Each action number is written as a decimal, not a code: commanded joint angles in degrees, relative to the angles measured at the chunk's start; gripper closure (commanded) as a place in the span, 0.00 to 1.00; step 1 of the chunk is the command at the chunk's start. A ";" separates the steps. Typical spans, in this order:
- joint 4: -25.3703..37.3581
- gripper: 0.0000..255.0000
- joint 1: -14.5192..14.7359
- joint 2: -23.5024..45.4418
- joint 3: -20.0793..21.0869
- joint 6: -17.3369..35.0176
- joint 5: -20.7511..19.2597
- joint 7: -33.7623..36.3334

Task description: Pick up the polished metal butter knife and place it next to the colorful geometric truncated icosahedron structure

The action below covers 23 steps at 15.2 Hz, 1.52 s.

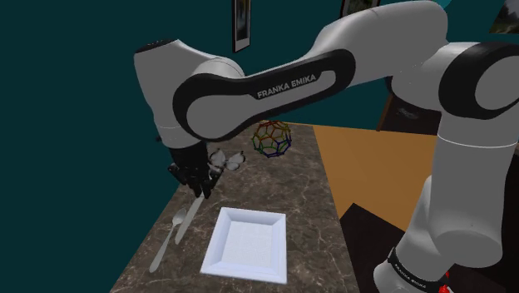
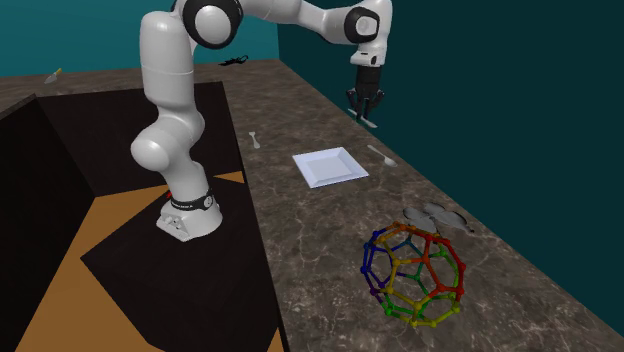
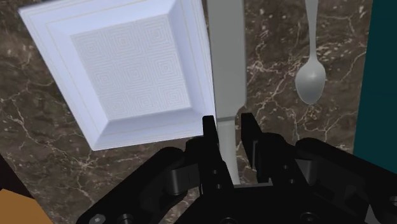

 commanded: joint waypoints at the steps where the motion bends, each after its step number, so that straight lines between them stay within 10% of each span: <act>1: 1.47 1.00 0.02 -0.21 0.05 -1.64 0.18 -0.30; 15: 12.54 1.00 1.02 0.18 0.40 -12.28 0.21 -1.31; 23: -4.51 1.00 -7.64 -14.40 -3.72 -6.60 6.36 -13.28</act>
